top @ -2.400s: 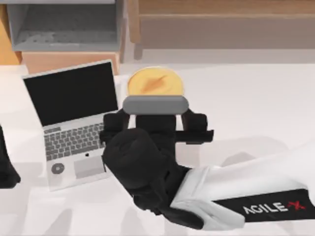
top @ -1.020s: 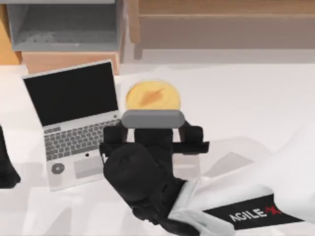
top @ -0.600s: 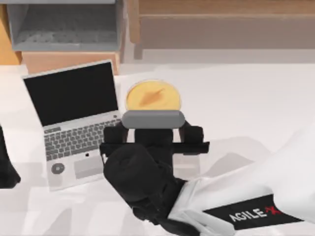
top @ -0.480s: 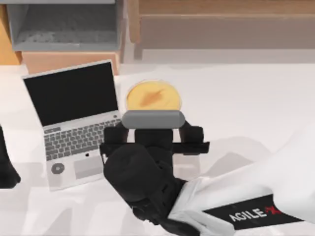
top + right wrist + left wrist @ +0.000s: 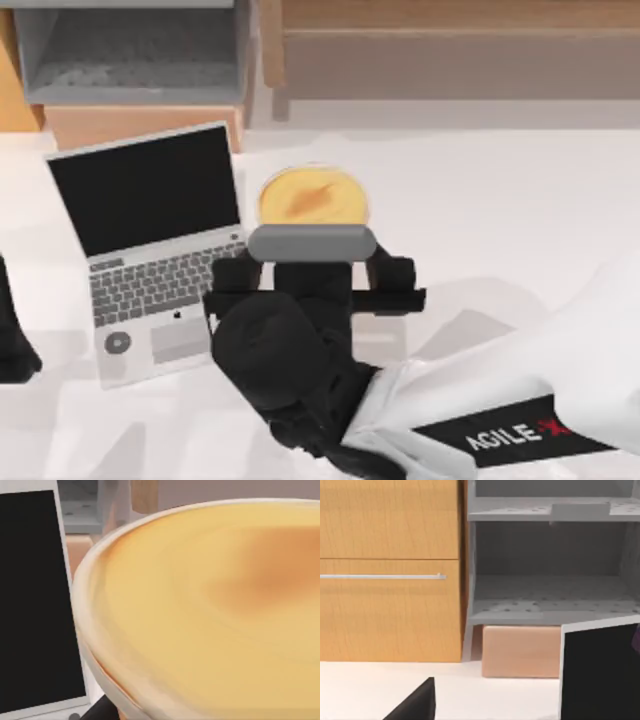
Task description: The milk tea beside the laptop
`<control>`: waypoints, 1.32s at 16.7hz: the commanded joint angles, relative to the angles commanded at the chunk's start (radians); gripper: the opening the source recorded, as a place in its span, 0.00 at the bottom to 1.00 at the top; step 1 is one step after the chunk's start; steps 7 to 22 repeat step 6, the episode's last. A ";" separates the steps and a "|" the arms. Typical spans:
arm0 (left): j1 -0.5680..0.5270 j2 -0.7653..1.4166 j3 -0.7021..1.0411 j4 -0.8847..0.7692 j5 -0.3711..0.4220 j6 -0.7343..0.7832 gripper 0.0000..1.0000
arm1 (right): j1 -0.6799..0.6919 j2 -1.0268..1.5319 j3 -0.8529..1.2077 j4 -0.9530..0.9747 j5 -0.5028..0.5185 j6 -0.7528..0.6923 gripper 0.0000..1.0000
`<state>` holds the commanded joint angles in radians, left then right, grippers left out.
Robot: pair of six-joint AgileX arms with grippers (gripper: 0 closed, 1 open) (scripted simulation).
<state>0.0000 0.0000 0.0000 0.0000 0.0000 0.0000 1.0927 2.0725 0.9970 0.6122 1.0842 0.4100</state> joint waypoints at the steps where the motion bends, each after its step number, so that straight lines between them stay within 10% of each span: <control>1: 0.000 0.000 0.000 0.000 0.000 0.000 1.00 | 0.000 0.000 0.000 0.000 0.000 0.000 1.00; 22: 0.000 0.000 0.000 0.000 0.000 0.000 1.00 | 0.000 0.000 0.000 0.000 0.000 0.000 1.00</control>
